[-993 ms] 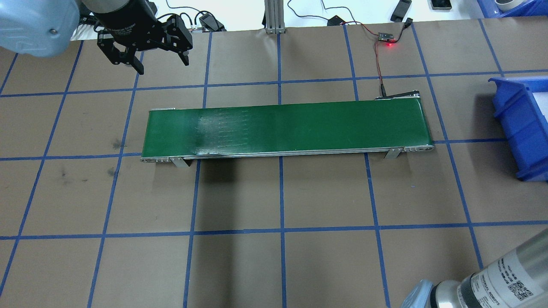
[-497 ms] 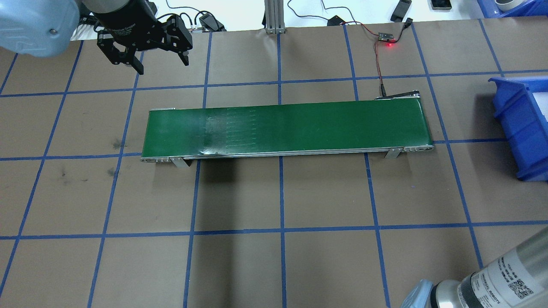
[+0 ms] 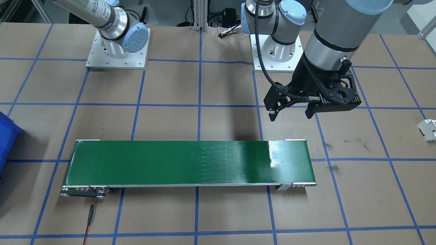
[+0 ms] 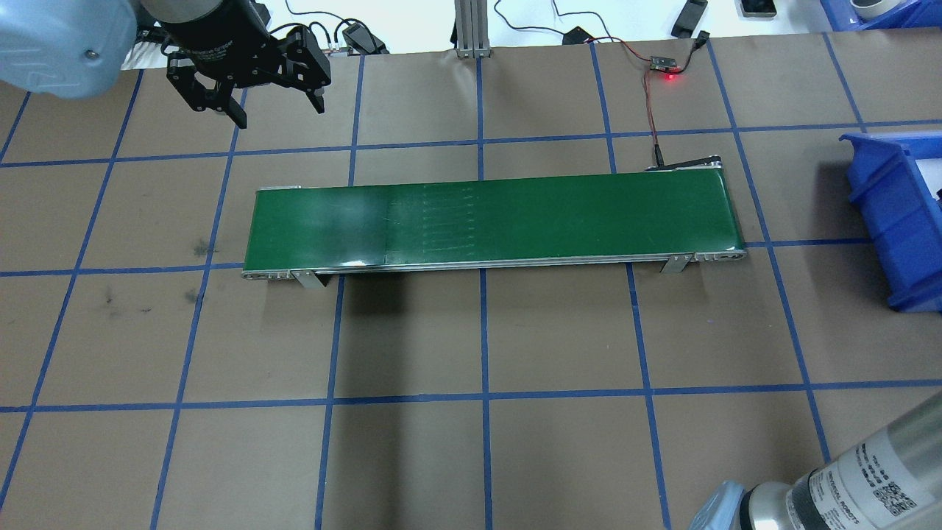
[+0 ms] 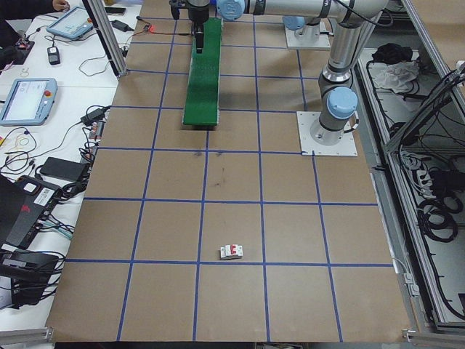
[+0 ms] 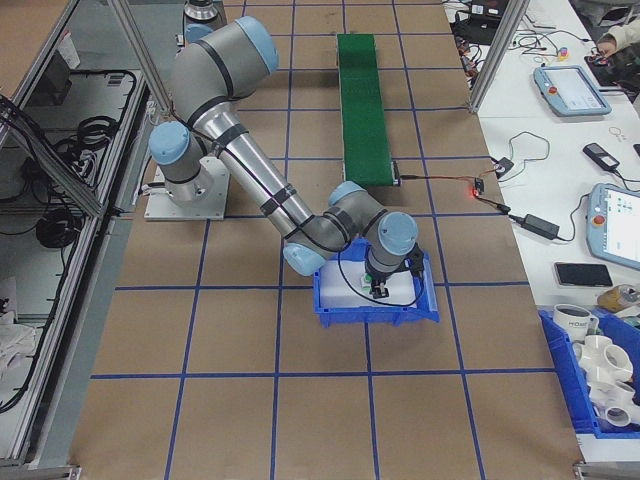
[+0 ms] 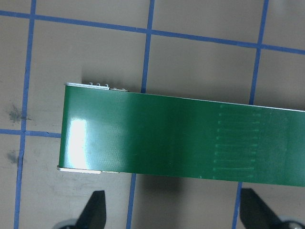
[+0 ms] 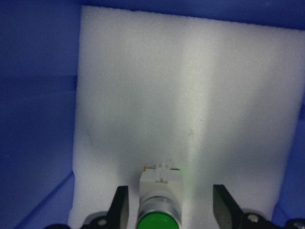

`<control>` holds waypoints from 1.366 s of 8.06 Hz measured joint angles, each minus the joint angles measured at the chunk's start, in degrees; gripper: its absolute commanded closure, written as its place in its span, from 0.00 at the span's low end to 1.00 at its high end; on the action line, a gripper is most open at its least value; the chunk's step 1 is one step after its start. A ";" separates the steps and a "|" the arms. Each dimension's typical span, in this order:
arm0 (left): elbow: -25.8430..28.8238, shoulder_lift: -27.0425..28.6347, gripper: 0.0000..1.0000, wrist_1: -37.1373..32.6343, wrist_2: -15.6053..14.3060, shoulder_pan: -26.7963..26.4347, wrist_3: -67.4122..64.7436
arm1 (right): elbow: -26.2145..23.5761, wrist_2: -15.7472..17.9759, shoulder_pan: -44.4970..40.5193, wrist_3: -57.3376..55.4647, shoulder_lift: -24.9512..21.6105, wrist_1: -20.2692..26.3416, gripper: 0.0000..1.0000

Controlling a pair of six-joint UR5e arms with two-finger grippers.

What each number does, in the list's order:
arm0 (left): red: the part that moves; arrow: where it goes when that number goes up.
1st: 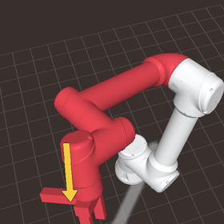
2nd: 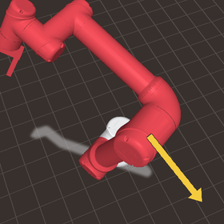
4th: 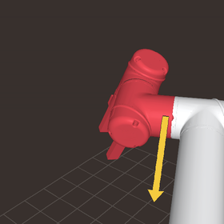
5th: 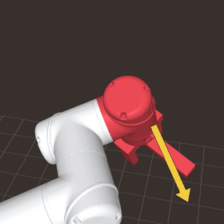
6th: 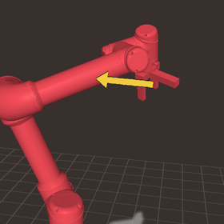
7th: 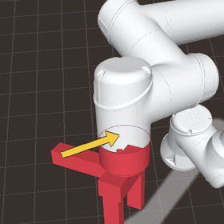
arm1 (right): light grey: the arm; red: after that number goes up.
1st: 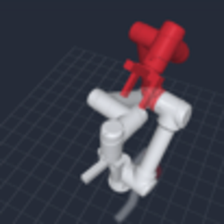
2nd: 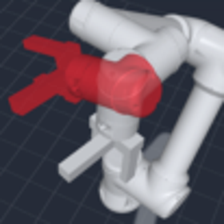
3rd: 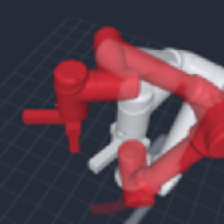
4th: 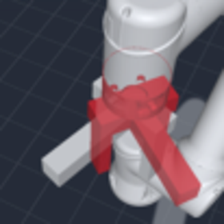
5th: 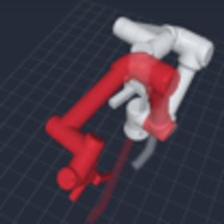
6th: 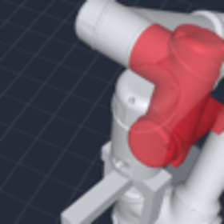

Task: Move button from left to right

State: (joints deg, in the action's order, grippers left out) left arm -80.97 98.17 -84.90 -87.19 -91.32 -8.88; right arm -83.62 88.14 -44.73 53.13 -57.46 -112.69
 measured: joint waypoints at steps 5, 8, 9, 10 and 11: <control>0.02 0.00 0.00 0.00 0.00 0.00 0.00 | -0.22 0.80 -1.00 0.35 -13.11 8.26 0.00; 0.02 0.00 0.00 0.00 0.00 0.00 -0.03 | -0.43 0.71 -9.12 -11.72 -21.22 17.07 0.00; 0.02 0.00 0.00 0.00 0.00 0.00 -0.03 | -0.71 0.69 -13.28 -17.70 -22.55 18.17 0.00; 0.02 0.00 0.00 0.00 0.00 0.00 -0.01 | -1.13 0.76 -17.75 -24.39 -23.59 18.67 0.00; 0.02 0.00 0.00 0.00 0.00 0.00 -0.01 | -1.50 0.85 -22.53 -31.19 -24.92 18.91 0.00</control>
State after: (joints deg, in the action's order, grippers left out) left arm -80.95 98.17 -84.90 -87.19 -91.32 -8.88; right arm -85.13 88.99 -67.26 21.94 -82.38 -93.78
